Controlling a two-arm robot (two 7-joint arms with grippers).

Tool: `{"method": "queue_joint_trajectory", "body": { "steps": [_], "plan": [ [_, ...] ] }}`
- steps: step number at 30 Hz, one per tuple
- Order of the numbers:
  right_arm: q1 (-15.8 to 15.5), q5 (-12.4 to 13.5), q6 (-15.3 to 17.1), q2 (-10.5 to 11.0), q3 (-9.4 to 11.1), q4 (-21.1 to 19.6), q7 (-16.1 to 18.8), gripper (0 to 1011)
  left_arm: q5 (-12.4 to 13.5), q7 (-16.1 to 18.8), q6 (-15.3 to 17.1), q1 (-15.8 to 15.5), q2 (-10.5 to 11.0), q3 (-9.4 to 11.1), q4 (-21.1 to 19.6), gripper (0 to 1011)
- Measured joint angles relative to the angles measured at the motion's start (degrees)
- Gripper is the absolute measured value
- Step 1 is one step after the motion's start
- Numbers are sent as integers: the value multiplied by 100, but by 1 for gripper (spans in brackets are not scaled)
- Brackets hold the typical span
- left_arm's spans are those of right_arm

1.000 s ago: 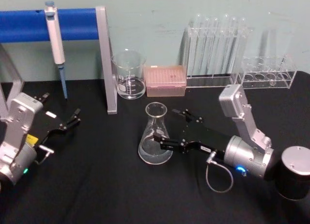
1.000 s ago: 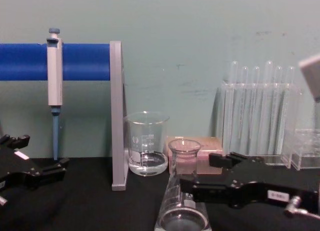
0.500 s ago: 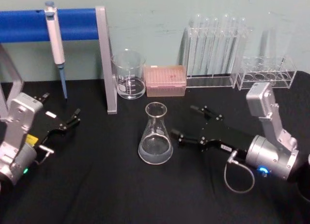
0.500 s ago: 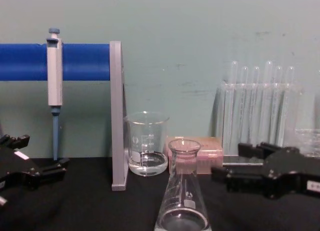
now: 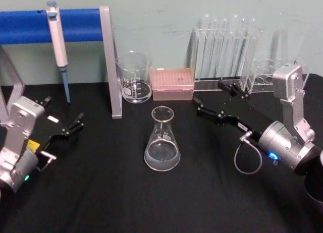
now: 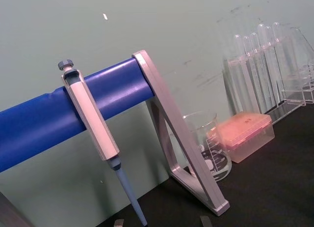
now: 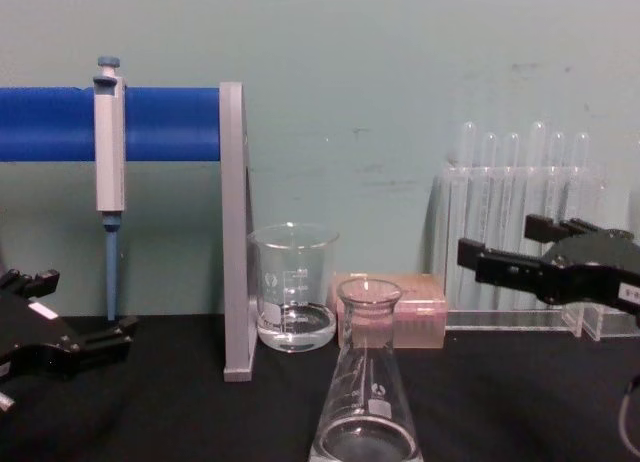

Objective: Grasp the erlenmeyer flask with one hand, shake it three times, then place it back.

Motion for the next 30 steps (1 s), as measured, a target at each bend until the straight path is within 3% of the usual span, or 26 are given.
{"method": "queue_joint_trajectory", "body": {
  "steps": [11, 18, 30],
  "plan": [
    [112, -462, -148, -615, 163, 473, -802, 1002, 0, 0, 0, 0, 0, 0, 0, 1001],
    [206, -717, -250, -912, 202, 895, -1099, 1002, 0, 0, 0, 0, 0, 0, 0, 1001],
    [343, -1059, -247, -1198, 235, 1552, -1316, 1002, 0, 0, 0, 0, 0, 0, 0, 1001]
  ]
}}
